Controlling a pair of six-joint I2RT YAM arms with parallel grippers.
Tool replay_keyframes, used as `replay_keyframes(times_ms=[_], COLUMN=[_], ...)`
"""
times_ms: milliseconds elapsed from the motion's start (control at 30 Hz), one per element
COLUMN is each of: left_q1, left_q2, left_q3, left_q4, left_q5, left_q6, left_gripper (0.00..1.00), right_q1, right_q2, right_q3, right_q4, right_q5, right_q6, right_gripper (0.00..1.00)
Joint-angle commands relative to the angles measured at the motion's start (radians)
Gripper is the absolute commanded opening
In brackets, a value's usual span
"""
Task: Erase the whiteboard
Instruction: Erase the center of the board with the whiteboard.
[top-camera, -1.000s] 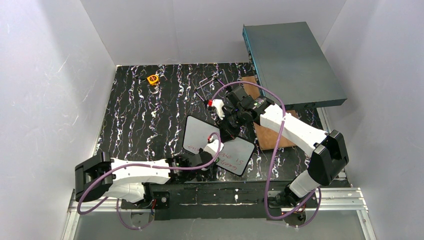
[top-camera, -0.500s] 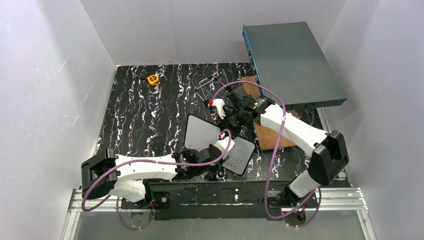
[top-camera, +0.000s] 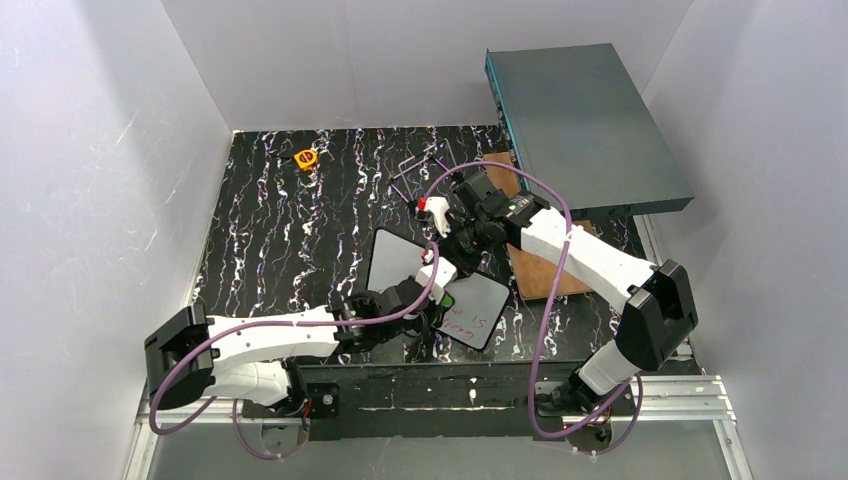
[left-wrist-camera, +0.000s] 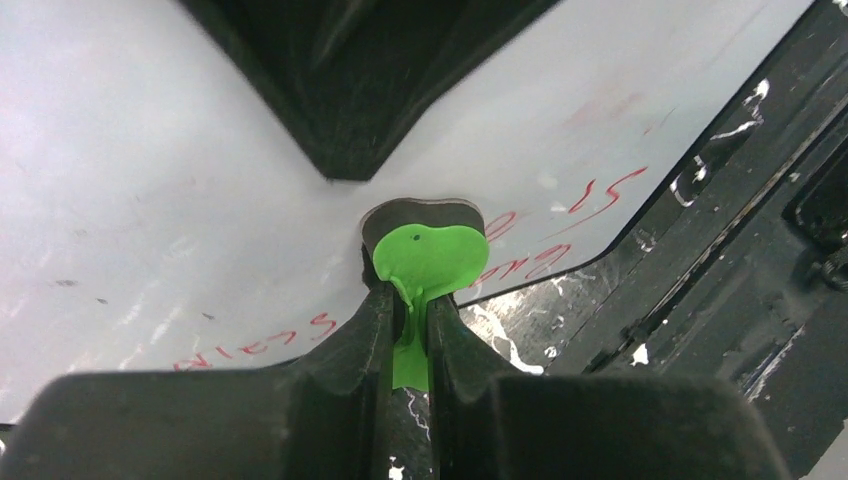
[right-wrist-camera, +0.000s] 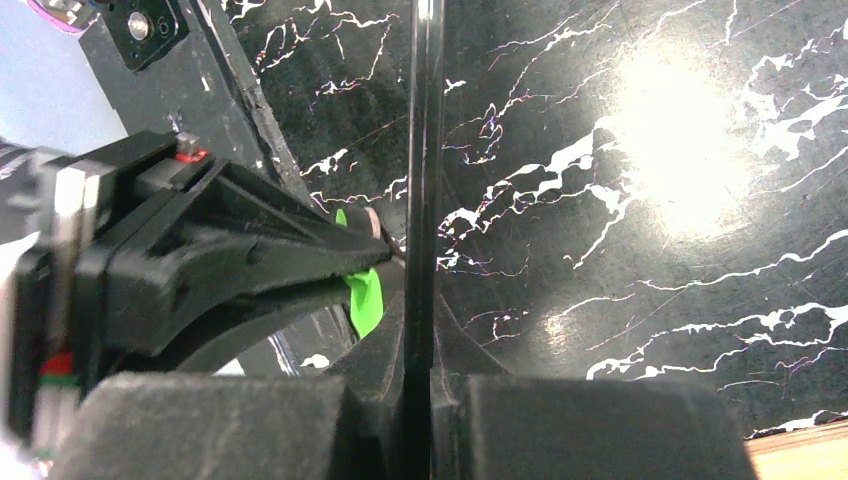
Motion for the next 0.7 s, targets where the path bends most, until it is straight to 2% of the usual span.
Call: replay_keyframes(times_ms=[0, 133, 300, 667], left_q1=[0.023, 0.023, 0.023, 0.026], left_q2=[0.005, 0.013, 0.040, 0.043], left_q3=[-0.091, -0.151, -0.141, 0.057], left_q4=[0.026, 0.052, 0.062, 0.018], left_q5=[0.008, 0.016, 0.030, 0.019], left_q6=[-0.073, -0.107, -0.101, 0.014], left_gripper=[0.00, 0.00, 0.00, 0.00], right_q1=[0.019, 0.019, 0.019, 0.019], right_q2=[-0.010, -0.006, -0.002, -0.001], right_q3=[0.013, 0.015, 0.018, 0.017], right_q4=[0.055, 0.054, 0.052, 0.051], right_q5=[-0.063, -0.065, -0.065, -0.065], right_q6=[-0.026, -0.025, -0.025, -0.025], right_gripper=[0.01, 0.01, 0.01, 0.01])
